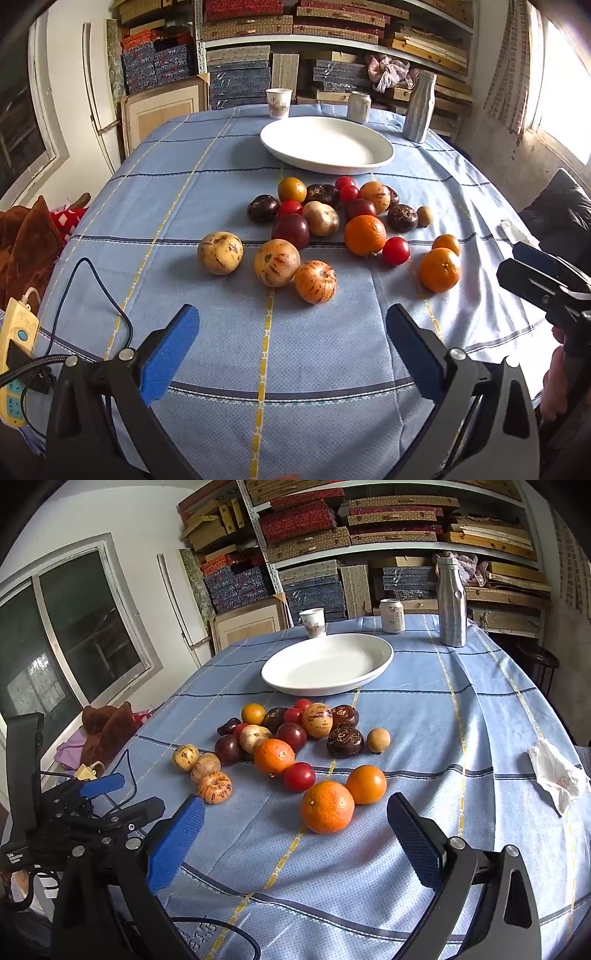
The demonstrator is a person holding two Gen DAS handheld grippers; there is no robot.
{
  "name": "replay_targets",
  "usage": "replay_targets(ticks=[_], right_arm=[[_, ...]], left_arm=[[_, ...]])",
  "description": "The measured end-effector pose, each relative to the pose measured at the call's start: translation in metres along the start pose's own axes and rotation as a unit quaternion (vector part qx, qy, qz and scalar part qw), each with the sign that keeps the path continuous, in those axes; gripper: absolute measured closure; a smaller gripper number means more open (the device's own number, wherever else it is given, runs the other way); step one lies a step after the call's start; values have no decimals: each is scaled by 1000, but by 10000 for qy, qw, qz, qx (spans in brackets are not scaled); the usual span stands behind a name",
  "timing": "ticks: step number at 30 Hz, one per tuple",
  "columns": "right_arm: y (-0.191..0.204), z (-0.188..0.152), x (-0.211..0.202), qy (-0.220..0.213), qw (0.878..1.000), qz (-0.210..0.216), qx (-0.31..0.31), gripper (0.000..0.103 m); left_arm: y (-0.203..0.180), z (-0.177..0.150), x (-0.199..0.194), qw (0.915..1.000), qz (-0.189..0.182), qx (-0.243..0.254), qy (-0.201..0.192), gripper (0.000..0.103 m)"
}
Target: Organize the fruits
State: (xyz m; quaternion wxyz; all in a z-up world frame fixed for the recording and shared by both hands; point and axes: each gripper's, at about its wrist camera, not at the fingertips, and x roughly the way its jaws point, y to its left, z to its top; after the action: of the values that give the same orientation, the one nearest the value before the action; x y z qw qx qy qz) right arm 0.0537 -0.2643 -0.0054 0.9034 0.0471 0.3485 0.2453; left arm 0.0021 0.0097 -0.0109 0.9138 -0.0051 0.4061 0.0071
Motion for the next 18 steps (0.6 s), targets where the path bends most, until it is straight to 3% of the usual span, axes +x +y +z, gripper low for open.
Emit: replay_targets(ticks=[18], right_arm=[[1,-1,1,27,10000,27,-7,3]], left_arm=[[0,0,1,10000,7,-27,57,4]])
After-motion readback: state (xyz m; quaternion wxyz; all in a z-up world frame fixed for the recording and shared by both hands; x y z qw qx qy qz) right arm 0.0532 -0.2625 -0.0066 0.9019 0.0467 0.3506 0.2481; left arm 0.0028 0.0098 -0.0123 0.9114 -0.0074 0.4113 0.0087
